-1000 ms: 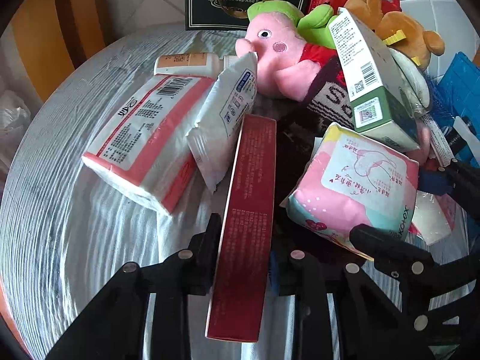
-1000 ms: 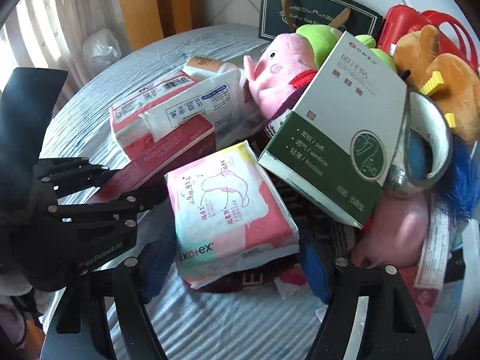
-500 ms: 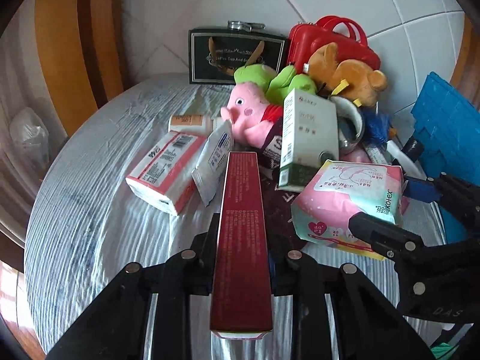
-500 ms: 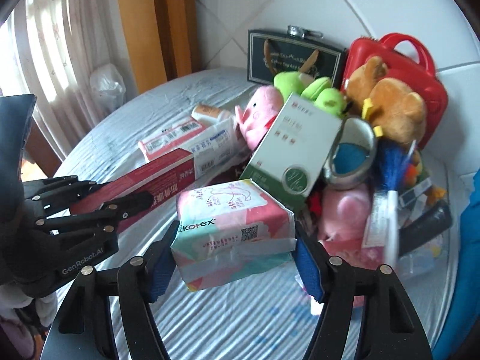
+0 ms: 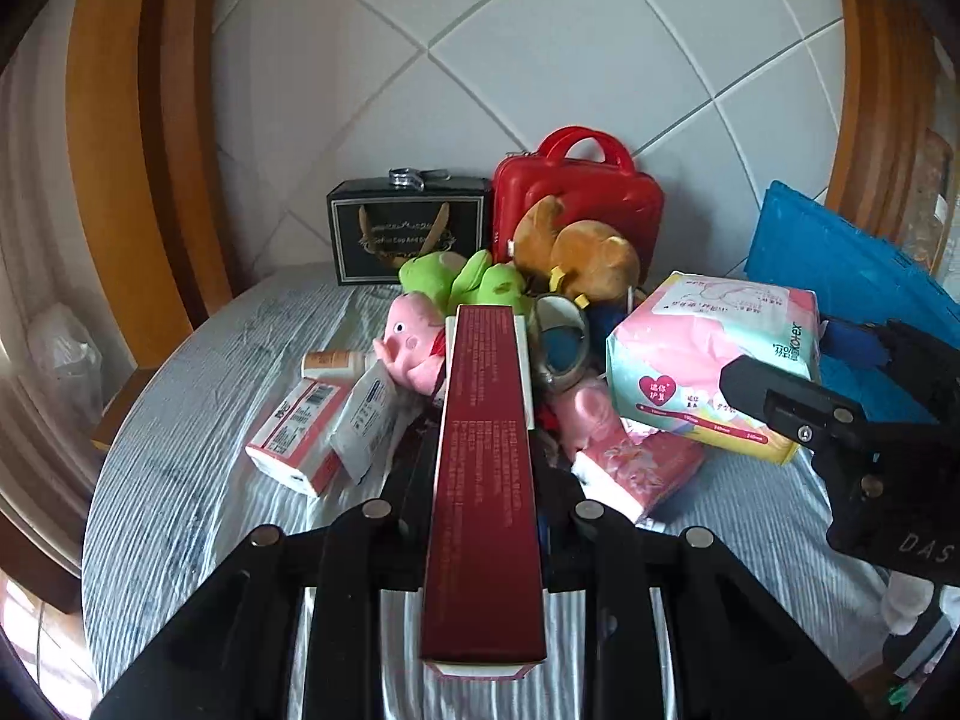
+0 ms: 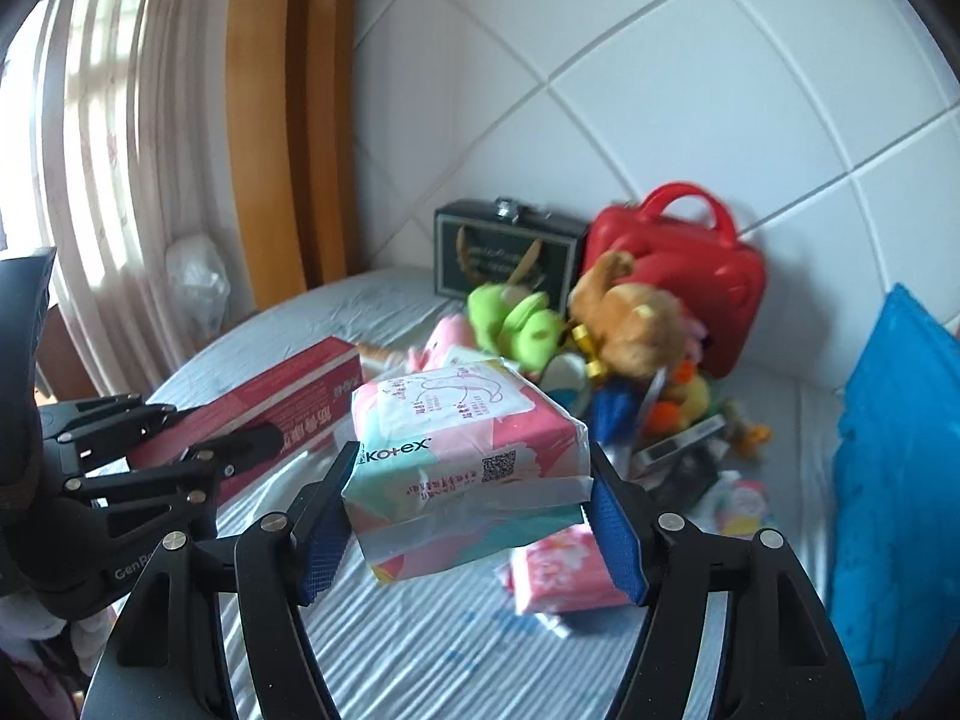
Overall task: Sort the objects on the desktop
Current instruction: 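Grasp red box with left gripper while right gripper grasps Kotex pad pack, then carry red box and Kotex pack over the blue bin, then open both grippers to drop red box and Kotex pack into bin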
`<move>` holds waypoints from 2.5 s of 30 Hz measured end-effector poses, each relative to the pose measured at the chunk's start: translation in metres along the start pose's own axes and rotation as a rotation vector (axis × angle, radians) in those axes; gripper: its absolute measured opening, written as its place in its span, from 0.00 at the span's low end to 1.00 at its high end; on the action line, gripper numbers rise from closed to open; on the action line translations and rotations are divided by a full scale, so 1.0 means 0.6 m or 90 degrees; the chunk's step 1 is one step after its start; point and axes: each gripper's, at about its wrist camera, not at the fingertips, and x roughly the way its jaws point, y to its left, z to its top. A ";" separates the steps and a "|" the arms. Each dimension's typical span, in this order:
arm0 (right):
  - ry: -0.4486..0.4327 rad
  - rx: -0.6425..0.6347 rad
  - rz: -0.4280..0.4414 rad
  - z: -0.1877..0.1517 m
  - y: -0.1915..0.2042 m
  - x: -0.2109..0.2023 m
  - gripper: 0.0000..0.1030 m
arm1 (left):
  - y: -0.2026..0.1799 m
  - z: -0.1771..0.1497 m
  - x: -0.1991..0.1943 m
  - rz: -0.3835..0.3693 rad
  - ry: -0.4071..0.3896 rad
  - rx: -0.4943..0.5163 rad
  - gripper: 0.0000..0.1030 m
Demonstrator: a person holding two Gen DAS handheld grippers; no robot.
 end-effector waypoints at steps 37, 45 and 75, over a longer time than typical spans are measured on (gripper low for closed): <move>-0.114 0.174 -0.381 -0.138 -0.596 -0.437 0.68 | -0.723 0.151 -0.095 -0.231 -0.140 0.220 0.23; -0.015 0.205 -0.389 -0.156 -0.750 -0.433 0.68 | -0.886 0.194 -0.018 -0.270 -0.041 0.250 0.23; 0.283 0.334 -0.326 -0.165 -1.060 -0.097 0.68 | -1.071 0.285 0.383 -0.155 0.283 0.213 0.24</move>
